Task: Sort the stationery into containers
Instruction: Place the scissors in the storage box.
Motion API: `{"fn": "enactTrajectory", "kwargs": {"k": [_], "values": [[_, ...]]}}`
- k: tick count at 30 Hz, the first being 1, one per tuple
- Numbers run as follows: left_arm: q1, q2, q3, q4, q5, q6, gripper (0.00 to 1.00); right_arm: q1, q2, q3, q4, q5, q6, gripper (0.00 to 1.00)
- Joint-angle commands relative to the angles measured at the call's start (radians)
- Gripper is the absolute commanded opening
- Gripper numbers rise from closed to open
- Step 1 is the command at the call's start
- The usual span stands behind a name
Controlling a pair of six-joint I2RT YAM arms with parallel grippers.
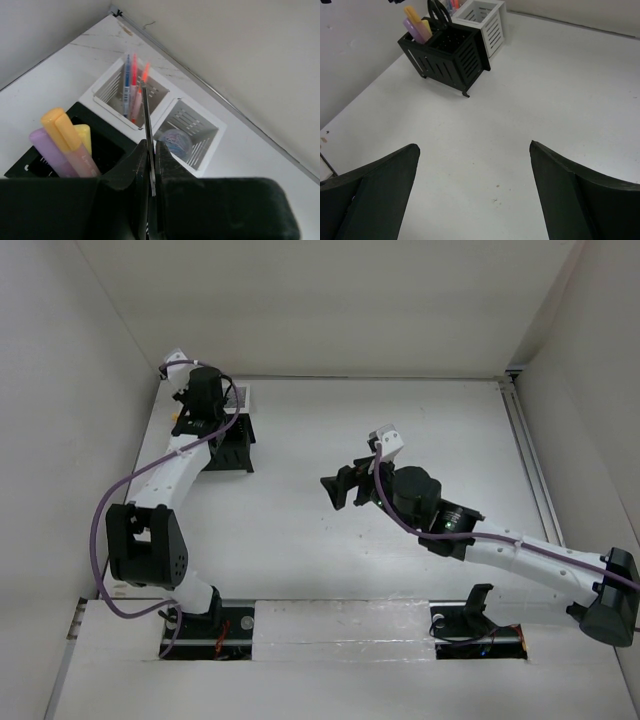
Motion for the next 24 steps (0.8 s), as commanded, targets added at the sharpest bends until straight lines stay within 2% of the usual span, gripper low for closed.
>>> {"fn": "enactTrajectory", "kwargs": {"k": [1, 24], "values": [[0.003, -0.019, -0.011, 0.019, -0.06, -0.021, 0.0, -0.003, 0.004, 0.014, 0.033, -0.019, 0.01, 0.97], [0.003, 0.077, -0.028, 0.052, -0.104, -0.004, 0.0, -0.012, -0.005, -0.005, 0.033, -0.029, 0.001, 0.97]]}}
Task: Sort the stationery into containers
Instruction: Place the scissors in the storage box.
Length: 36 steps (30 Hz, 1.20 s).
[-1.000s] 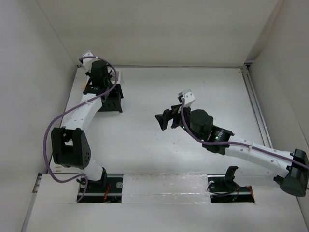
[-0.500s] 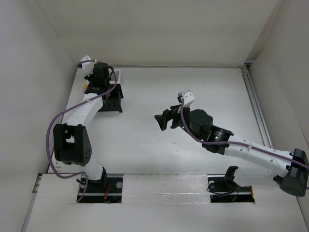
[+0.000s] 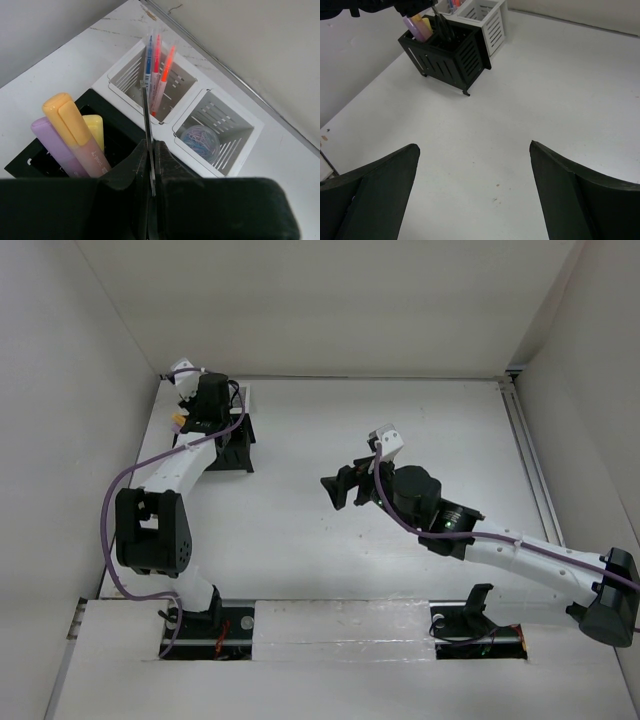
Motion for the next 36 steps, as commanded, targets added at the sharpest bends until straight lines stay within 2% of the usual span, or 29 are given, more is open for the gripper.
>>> {"fn": "enactTrajectory", "kwargs": {"k": [1, 12, 14, 15, 19, 20, 24, 27, 32, 36], "values": [[0.001, -0.005, -0.006, 0.045, -0.025, 0.004, 0.0, -0.005, -0.007, -0.002, 0.033, -0.013, 0.0, 0.97], [0.001, 0.026, 0.005, 0.044, 0.018, 0.004, 0.0, -0.014, -0.007, -0.002, 0.033, -0.013, 0.0, 0.97], [0.001, 0.026, 0.005, 0.044, 0.027, 0.013, 0.04, -0.014, -0.007, -0.002, 0.033, -0.013, 0.0, 0.97], [0.001, 0.026, 0.005, 0.044, 0.036, 0.013, 0.11, -0.014, -0.007, -0.002, 0.033, -0.022, 0.0, 0.97], [0.001, 0.014, -0.004, 0.053, 0.058, 0.013, 0.25, -0.014, -0.007, -0.002, 0.033, -0.022, 0.0, 0.97], [0.001, 0.005, -0.004, 0.062, 0.058, 0.013, 0.33, -0.014, -0.007, -0.002, 0.033, -0.022, 0.0, 0.97], [0.001, -0.005, -0.014, 0.062, 0.058, 0.022, 0.5, -0.014, -0.007, -0.002, 0.033, -0.022, 0.0, 0.99], [0.001, -0.052, -0.014, 0.062, 0.071, 0.022, 0.54, -0.014, -0.007, 0.007, 0.033, -0.022, 0.0, 0.99], [0.001, -0.178, -0.003, 0.053, 0.093, 0.013, 0.78, -0.014, 0.002, 0.028, 0.033, -0.022, -0.023, 0.99], [0.001, -0.281, 0.049, 0.0, 0.128, 0.034, 0.9, -0.014, 0.002, 0.095, -0.025, -0.031, -0.077, 1.0]]}}
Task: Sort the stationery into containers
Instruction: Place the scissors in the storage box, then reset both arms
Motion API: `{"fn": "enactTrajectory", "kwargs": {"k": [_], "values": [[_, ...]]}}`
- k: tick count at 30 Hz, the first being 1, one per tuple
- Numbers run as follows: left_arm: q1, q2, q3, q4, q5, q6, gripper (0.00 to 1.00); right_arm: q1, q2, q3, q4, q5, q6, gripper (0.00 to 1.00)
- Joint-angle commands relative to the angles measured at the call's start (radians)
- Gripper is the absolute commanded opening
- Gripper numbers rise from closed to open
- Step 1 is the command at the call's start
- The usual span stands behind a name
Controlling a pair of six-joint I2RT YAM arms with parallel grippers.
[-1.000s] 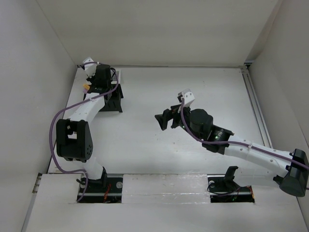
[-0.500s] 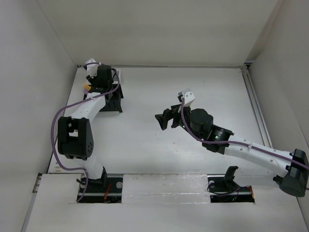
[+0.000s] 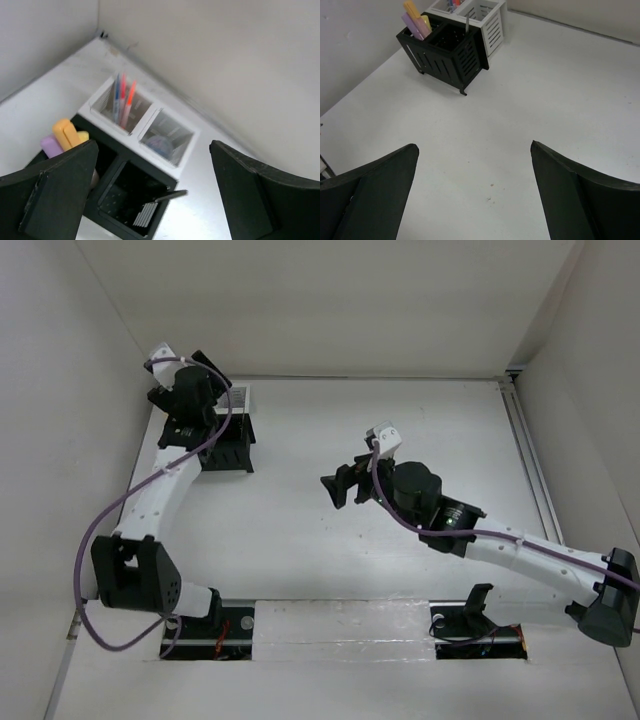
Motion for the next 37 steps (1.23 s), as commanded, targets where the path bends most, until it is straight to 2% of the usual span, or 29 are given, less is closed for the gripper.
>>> {"fn": "enactTrajectory", "kwargs": {"k": [1, 3, 4, 5, 9, 11, 13, 15, 20, 24, 28, 33, 37], "values": [[0.001, -0.134, 0.084, -0.02, 0.026, 0.027, 0.93, -0.007, 0.001, 0.099, -0.027, -0.001, -0.062, 1.0], [0.001, -0.16, 0.159, -0.109, 0.043, 0.038, 1.0, -0.007, -0.008, 0.134, -0.103, 0.013, -0.111, 1.0], [0.001, -0.173, 0.186, -0.141, 0.054, 0.038, 1.0, -0.007, -0.008, 0.185, -0.148, 0.024, -0.12, 1.0], [-0.046, -0.196, 0.247, -0.21, -0.036, 0.058, 1.0, -0.007, -0.017, 0.213, -0.239, 0.051, -0.148, 1.0], [-0.279, -0.234, 0.369, -0.363, -0.355, 0.121, 1.0, 0.004, -0.062, 0.337, -0.421, 0.137, -0.191, 1.0], [-0.328, -0.266, 0.4, -0.437, -0.379, 0.096, 1.0, 0.018, -0.097, 0.384, -0.531, 0.211, -0.191, 1.0], [-0.328, -0.329, 0.409, -0.536, -0.324, 0.028, 1.0, 0.018, -0.163, 0.42, -0.617, 0.26, -0.191, 1.0], [-0.328, -0.428, 0.369, -0.565, -0.281, 0.004, 1.0, 0.018, -0.235, 0.44, -0.668, 0.282, -0.191, 1.0], [-0.328, -0.685, 0.082, -0.565, -0.163, -0.028, 1.0, 0.018, -0.371, 0.481, -0.827, 0.315, -0.18, 1.0], [-0.328, -0.849, -0.063, -0.605, -0.153, -0.06, 1.0, 0.018, -0.474, 0.492, -0.93, 0.354, -0.143, 1.0], [-0.328, -1.039, -0.192, -0.623, -0.142, -0.092, 1.0, 0.018, -0.584, 0.455, -0.964, 0.383, -0.131, 1.0], [-0.328, -1.122, -0.298, -0.613, -0.13, -0.106, 1.0, 0.018, -0.632, 0.415, -0.943, 0.408, -0.117, 1.0], [-0.328, -1.095, -0.287, -0.613, -0.156, -0.106, 1.0, 0.018, -0.622, 0.395, -0.921, 0.452, -0.108, 1.0]]}}
